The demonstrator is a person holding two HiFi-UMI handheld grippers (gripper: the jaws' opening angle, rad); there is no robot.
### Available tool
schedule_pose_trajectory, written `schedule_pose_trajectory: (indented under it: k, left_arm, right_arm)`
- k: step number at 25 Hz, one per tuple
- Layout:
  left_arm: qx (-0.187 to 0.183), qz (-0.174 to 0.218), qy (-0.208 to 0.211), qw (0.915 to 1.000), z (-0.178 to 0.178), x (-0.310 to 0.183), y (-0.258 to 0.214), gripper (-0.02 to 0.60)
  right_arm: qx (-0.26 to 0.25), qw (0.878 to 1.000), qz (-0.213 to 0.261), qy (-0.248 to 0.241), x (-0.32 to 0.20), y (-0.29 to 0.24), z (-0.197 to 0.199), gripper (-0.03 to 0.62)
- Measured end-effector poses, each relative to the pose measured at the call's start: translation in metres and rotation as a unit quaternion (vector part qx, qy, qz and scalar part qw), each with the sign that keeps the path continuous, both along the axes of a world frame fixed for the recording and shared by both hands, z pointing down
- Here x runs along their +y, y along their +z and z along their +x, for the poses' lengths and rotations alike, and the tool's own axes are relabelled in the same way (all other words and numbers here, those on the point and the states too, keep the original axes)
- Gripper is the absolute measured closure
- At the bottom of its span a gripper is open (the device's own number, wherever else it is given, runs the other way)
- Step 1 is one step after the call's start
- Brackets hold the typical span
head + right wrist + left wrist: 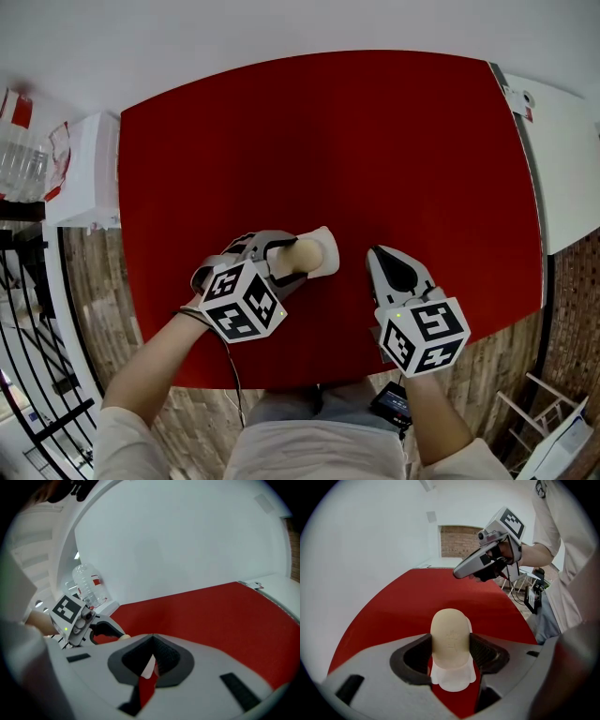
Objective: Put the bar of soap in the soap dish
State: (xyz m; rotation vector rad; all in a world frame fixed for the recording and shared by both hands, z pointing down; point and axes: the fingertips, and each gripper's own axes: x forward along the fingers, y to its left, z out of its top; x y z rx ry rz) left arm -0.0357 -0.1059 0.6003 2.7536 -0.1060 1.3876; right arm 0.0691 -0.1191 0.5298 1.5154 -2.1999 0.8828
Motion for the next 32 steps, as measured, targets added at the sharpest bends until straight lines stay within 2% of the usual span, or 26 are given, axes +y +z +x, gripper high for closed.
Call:
schedule_pose_trajectory:
  k: [32]
  left_arm:
    - [-0.033,-0.031,0.022,0.9987,0.002,0.007,0.034,0.321]
  right_arm:
    - [-0.006,1.000,-0.005,-0.002,-0.002,0.012,0.008,0.591]
